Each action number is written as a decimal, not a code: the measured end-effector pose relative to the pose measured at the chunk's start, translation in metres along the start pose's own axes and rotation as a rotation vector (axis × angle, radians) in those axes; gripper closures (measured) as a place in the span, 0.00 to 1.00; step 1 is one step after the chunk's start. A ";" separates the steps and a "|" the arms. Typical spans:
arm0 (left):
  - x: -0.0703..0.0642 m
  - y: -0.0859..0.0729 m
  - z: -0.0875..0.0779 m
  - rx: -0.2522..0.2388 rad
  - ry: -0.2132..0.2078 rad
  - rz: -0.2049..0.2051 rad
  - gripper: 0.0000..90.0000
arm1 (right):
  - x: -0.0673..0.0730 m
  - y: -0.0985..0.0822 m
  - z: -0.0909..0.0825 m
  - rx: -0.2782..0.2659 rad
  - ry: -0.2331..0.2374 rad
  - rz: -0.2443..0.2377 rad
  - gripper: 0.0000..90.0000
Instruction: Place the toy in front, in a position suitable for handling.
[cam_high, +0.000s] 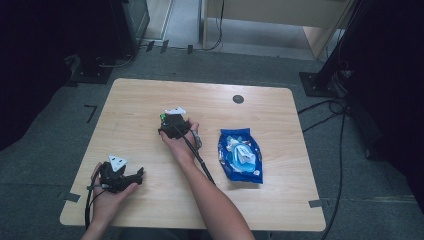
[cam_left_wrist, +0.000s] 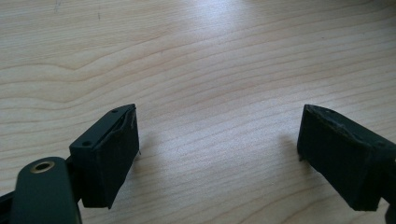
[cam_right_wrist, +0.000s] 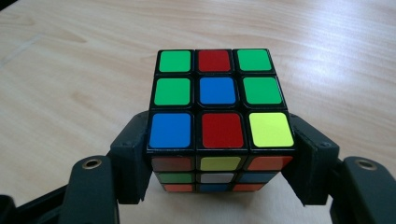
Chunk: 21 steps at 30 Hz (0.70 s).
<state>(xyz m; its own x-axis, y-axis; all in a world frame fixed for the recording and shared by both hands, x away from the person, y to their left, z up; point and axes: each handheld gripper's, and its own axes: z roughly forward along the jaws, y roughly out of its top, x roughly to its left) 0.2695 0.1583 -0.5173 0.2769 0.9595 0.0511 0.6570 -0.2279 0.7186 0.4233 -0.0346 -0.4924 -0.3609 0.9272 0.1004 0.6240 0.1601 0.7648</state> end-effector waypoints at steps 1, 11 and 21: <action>0.000 0.000 0.000 -0.002 -0.001 0.002 0.14 | 0.000 0.000 0.000 0.000 0.000 0.000 0.38; -0.002 0.000 -0.001 -0.009 -0.006 0.007 0.14 | 0.000 -0.069 -0.095 -0.025 0.095 -0.127 0.38; -0.004 0.000 -0.001 -0.014 -0.001 0.016 0.14 | -0.003 -0.100 -0.102 -0.033 0.050 -0.146 0.38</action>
<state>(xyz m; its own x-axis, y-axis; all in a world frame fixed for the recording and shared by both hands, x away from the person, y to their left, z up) 0.2678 0.1550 -0.5169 0.2880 0.9556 0.0617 0.6430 -0.2407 0.7271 0.2912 -0.0875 -0.5039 -0.4805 0.8768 0.0175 0.5400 0.2800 0.7937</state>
